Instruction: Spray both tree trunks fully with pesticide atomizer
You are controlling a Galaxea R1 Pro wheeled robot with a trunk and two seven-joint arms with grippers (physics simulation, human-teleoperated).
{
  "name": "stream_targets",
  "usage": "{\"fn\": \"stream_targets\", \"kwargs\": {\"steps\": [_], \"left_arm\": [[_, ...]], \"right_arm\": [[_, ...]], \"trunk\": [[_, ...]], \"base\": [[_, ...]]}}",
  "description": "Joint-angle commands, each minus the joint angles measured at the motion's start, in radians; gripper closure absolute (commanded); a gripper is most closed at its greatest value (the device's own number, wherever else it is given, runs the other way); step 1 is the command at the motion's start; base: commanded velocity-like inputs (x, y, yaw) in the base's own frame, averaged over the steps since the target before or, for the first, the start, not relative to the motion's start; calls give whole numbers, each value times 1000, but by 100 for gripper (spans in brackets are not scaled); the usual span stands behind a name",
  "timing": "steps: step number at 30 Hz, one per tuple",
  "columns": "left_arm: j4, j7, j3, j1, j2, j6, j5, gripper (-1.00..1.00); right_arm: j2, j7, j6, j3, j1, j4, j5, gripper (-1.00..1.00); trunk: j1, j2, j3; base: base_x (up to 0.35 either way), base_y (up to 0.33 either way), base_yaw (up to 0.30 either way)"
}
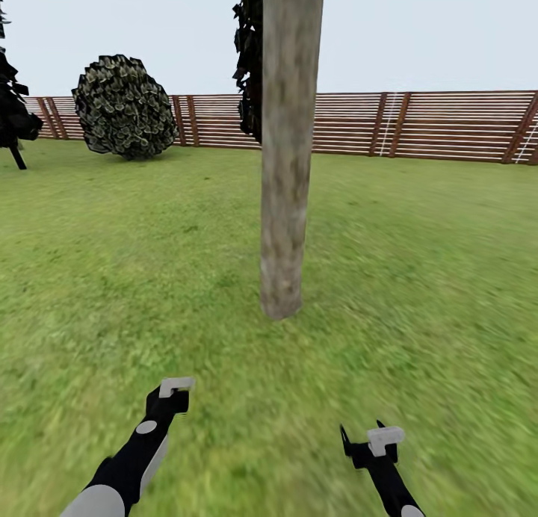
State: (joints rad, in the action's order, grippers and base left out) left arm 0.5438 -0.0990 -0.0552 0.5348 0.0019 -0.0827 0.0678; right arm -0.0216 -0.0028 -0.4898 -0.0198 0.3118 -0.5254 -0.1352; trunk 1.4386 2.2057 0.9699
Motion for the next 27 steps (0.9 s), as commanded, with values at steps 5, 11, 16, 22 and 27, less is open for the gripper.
{"fn": "stream_targets", "kwargs": {"steps": [5,11,16,22,27], "left_arm": [[-1,-2,0,1,0,-3,7,100],[-1,-2,1,1,0,-3,7,100],[-1,-2,1,0,0,-3,7,100],[-1,-2,1,1,0,-3,7,100],[-1,-2,1,0,0,-3,7,100]], "right_arm": [[0,0,-4,-3,0,1,-7,-100],[0,0,-4,-3,1,1,-7,-100],[0,0,-4,-3,0,1,-7,-100],[0,0,-4,-3,0,0,-7,-100],[0,0,-4,-3,0,0,-7,-100]], "trunk": [[0,0,1],[0,0,1],[0,0,1],[0,0,-1],[0,0,-5]], "base": [[338,56,0],[338,3,0],[338,0,0],[338,0,-85],[338,0,-212]]}}
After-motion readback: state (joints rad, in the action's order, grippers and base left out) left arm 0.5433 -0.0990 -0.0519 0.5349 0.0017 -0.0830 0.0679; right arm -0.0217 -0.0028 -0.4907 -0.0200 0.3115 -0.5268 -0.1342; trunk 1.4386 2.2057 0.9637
